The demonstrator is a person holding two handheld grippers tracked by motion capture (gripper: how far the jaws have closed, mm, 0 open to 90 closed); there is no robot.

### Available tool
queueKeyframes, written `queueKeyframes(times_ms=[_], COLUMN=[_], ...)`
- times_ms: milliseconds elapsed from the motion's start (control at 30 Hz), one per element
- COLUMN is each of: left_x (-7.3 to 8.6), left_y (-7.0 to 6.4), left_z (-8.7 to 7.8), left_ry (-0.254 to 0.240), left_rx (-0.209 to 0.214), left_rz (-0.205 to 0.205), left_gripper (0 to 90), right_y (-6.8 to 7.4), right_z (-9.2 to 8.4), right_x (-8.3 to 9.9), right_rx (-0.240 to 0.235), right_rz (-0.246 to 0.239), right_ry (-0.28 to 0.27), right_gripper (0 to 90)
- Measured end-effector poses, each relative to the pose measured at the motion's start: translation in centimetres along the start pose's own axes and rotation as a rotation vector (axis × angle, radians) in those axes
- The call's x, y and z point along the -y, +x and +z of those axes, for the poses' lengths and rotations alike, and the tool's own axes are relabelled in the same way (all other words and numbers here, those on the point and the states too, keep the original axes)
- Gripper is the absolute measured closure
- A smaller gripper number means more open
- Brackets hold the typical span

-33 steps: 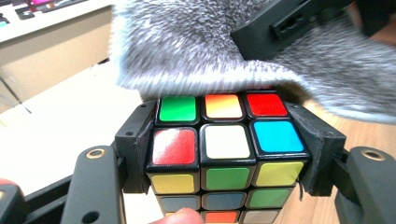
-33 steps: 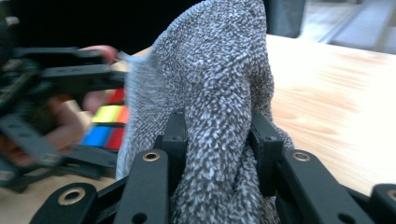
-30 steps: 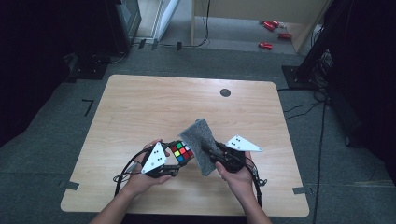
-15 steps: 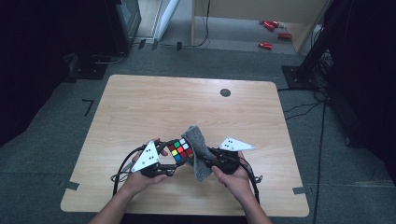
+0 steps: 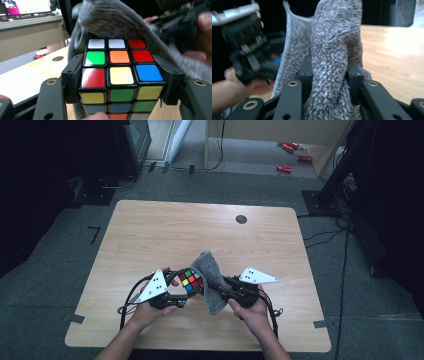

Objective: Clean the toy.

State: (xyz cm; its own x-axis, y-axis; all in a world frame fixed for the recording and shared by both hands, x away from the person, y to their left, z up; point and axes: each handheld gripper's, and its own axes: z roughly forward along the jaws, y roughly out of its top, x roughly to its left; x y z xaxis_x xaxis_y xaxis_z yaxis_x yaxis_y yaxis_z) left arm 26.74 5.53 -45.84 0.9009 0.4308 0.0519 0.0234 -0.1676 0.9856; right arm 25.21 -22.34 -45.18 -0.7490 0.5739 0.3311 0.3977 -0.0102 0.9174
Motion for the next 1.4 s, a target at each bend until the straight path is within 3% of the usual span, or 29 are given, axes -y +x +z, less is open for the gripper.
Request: queueKeyframes(times_ms=[67, 100, 167, 200, 267, 333, 467, 567, 667, 767, 867, 967, 1033, 1167, 1400], left_x=[0.0, -0.1, -0.2, -0.3, -0.4, -0.4, -0.3, -0.4, -0.4, -0.4, -0.4, -0.5, -0.4, -0.4, -0.3], left_y=[0.4, 0.6, 1.1, 1.2, 1.5, 1.8, 1.8, 1.7, 1.6, 1.6, 1.6, 1.7, 1.7, 1.6, 1.9], left_z=[-0.3, -0.4, -0.7, -0.8, -1.1, -1.3, -1.2, -1.2, -1.1, -1.0, -1.1, -1.2, -1.1, -0.9, -0.9], left_ry=[-0.014, -0.027, -0.059, -0.074, -0.095, -0.115, -0.122, -0.127, -0.124, -0.119, -0.123, -0.125, -0.125, -0.118, -0.111], left_rx=[-0.002, -0.003, -0.001, -0.003, -0.009, -0.015, -0.011, -0.004, -0.007, -0.010, -0.013, -0.015, -0.015, -0.011, -0.033], left_rz=[-0.021, -0.038, -0.077, -0.093, -0.123, -0.148, -0.166, -0.171, -0.167, -0.164, -0.165, -0.166, -0.168, -0.166, -0.169], left_gripper=[34.6, 34.6, 34.6, 34.6, 34.6, 34.6, 34.5, 34.6, 34.6, 34.6, 34.5, 34.6, 34.6, 34.6, 34.6], right_y=[-0.7, -1.0, -1.6, -1.9, -2.1, -1.7, 0.7, 2.2, 3.1, 3.8, 3.5, 2.6, 2.2, 3.1, 5.2], right_z=[0.5, 0.7, 1.3, 1.5, 1.6, 1.6, 2.2, 2.8, 3.5, 4.4, 4.6, 3.8, 3.3, 3.6, 4.9], right_x=[0.5, 0.8, 1.4, 1.8, 2.1, 2.1, 2.0, 2.3, 2.9, 3.6, 3.6, 2.9, 2.5, 2.9, 4.0], right_rx=[-0.021, -0.004, 0.090, 0.112, 0.114, 0.105, 0.067, 0.054, 0.002, -0.041, 0.006, 0.097, 0.115, 0.088, -0.026], right_rz=[0.042, 0.044, 0.008, 0.016, 0.051, 0.028, -0.108, -0.188, -0.231, -0.285, -0.271, -0.190, -0.152, -0.204, -0.336], right_ry=[0.049, 0.093, 0.186, 0.199, 0.179, 0.146, 0.077, 0.065, 0.098, 0.177, 0.191, 0.122, 0.080, 0.082, 0.176], right_gripper=[66.3, 66.2, 66.3, 66.4, 66.5, 66.6, 66.3, 66.5, 66.5, 65.9, 65.9, 66.3, 66.4, 66.6, 65.9])
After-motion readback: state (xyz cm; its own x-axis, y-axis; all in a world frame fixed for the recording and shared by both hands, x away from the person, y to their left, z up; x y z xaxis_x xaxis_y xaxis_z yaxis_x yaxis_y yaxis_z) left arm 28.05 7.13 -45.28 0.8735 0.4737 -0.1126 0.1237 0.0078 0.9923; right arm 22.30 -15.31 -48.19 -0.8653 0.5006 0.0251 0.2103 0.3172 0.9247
